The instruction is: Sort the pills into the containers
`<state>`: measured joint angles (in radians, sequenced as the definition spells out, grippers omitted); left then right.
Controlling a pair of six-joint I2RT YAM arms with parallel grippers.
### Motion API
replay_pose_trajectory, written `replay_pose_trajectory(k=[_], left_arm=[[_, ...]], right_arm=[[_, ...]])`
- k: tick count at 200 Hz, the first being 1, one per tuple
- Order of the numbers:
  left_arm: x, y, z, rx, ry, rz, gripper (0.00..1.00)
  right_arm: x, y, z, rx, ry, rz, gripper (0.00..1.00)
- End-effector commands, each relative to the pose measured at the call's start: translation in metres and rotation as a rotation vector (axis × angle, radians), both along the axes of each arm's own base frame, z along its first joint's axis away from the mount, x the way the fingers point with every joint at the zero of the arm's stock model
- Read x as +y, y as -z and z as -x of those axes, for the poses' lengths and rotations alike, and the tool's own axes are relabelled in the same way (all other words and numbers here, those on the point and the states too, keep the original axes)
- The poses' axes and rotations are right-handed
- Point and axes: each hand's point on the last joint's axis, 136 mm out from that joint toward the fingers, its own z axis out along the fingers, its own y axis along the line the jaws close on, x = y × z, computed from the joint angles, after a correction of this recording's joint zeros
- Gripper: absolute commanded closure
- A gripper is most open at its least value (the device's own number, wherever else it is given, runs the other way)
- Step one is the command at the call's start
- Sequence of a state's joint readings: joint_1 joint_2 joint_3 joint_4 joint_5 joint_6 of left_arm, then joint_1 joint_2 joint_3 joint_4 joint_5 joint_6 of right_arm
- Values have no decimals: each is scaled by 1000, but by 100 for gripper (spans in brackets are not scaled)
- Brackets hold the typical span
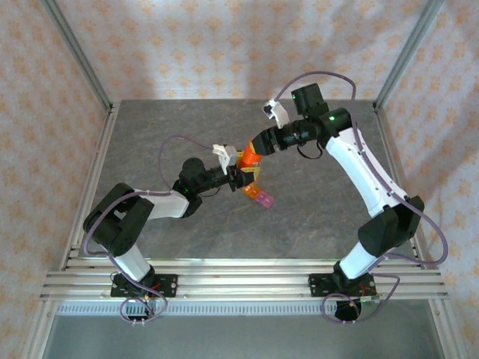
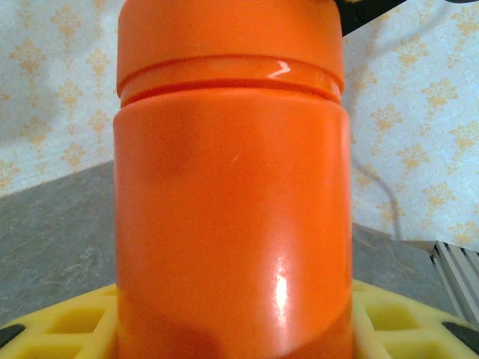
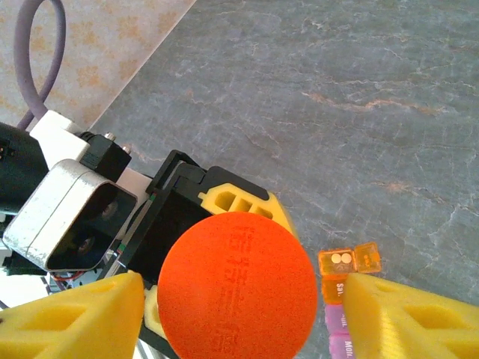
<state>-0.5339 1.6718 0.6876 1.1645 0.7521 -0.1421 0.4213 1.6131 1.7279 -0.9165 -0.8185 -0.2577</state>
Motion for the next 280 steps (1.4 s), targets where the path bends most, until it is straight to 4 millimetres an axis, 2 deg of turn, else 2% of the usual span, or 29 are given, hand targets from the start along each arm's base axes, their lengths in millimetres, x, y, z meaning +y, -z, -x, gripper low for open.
replay_pose_trajectory(k=[1, 12, 44, 130, 187, 210, 242, 280], left_arm=[[1, -26, -2, -71, 9, 48, 100], [1, -26, -2, -71, 9, 48, 100], [0, -26, -3, -70, 12, 49, 100], [2, -27, -6, -79, -10, 46, 100], [17, -25, -16, -149, -170, 4, 100], [20, -27, -17, -158, -192, 9, 100], [18, -25, -15, -167, -196, -4, 100], [18, -20, -17, -165, -204, -13, 100]], right_arm=[[3, -5, 2, -6, -21, -7, 33], [4, -5, 3, 0, -21, -11, 35], [5, -4, 4, 8, -25, -17, 51], [15, 13, 6, 66, -3, -10, 60], [11, 59, -12, 153, 290, 70, 60], [10, 77, -12, 160, 381, 114, 60], [14, 84, -13, 165, 444, 112, 60], [14, 80, -15, 164, 462, 104, 60]])
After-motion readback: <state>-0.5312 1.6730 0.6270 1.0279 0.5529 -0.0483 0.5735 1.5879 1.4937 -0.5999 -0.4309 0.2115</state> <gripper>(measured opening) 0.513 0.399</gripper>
